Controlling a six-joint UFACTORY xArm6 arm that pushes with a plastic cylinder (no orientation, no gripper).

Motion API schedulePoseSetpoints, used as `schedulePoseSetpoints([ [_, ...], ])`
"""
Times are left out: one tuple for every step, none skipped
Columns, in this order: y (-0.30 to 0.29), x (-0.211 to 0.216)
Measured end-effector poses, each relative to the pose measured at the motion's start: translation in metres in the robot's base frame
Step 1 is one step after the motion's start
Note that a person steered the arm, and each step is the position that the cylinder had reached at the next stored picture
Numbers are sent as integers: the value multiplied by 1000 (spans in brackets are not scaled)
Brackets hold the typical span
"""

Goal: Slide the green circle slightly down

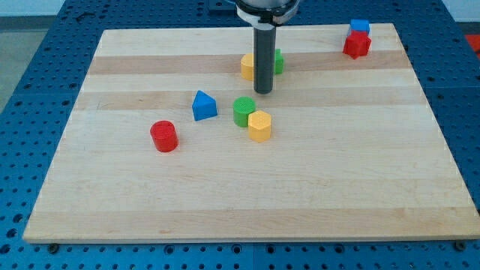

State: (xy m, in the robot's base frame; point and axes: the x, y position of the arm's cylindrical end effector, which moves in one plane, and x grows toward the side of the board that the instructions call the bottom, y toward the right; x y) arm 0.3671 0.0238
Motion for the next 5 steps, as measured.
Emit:
schedulePoseSetpoints([
  [0, 3],
  [-10, 19],
  [-34, 31],
  [-34, 31],
  [-34, 31],
])
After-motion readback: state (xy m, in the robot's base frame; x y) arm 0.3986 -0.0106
